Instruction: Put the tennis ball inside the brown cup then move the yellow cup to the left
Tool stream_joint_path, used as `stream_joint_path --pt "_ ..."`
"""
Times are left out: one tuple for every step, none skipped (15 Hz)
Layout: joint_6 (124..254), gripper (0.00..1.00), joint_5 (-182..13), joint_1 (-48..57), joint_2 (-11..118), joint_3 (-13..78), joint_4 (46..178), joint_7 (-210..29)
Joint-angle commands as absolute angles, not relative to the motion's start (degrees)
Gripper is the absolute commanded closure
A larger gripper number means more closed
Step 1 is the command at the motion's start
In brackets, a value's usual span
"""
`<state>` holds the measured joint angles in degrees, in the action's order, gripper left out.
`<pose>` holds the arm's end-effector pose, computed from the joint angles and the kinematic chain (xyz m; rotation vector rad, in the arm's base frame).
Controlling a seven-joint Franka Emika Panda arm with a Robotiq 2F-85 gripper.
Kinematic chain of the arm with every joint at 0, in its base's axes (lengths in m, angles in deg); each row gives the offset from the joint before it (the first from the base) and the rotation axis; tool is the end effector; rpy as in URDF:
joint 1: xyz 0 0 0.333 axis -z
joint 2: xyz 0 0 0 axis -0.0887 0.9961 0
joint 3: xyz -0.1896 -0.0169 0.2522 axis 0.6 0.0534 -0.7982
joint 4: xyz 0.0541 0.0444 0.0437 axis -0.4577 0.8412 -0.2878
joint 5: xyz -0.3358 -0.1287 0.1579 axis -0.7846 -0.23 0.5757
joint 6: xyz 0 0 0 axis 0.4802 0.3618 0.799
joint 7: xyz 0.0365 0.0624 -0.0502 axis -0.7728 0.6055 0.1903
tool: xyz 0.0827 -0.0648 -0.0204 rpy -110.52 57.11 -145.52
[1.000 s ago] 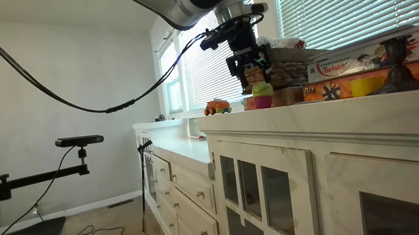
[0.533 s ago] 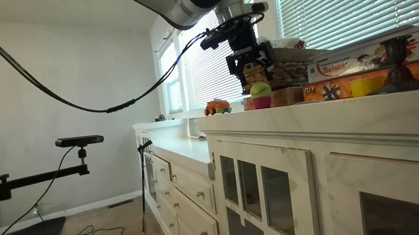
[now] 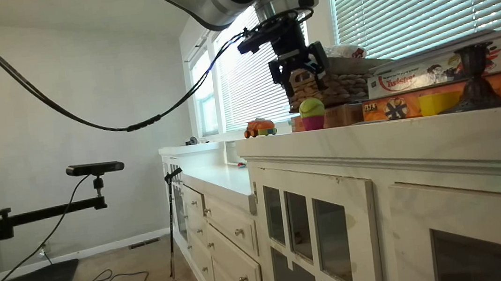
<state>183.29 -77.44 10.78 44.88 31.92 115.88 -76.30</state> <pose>0.6342 -0.0970 0.5594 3.0594 -0.0393 0.6648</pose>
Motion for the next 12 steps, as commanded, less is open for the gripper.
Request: stream_joint_path --pt "183.5 0.00 -76.0 10.7 40.3 31.7 119.1 -75.8" --pt "183.9 0.00 -75.9 10.7 39.0 31.8 120.1 -75.5" --pt "184.0 0.00 -75.8 10.7 38.0 31.9 120.7 -75.5" --pt "184.1 0.00 -75.7 10.7 36.8 32.0 121.4 -75.5" --pt "184.2 0.00 -75.8 10.7 35.7 32.2 122.1 -75.4" --pt "184.5 0.00 -75.9 10.7 34.7 32.5 122.9 -75.4" --pt "184.5 0.00 -76.1 10.8 33.6 32.8 123.4 -75.7" --pt "184.7 0.00 -76.3 10.9 32.7 33.1 124.1 -75.7" --pt "184.7 0.00 -76.4 10.9 31.8 33.5 124.6 -75.7" --pt "184.7 0.00 -76.7 11.0 31.1 33.9 125.1 -76.1" --pt "184.7 0.00 -76.8 11.2 30.5 34.3 125.6 -76.3" --pt "184.9 0.00 -77.0 11.3 30.0 34.7 126.2 -76.6"
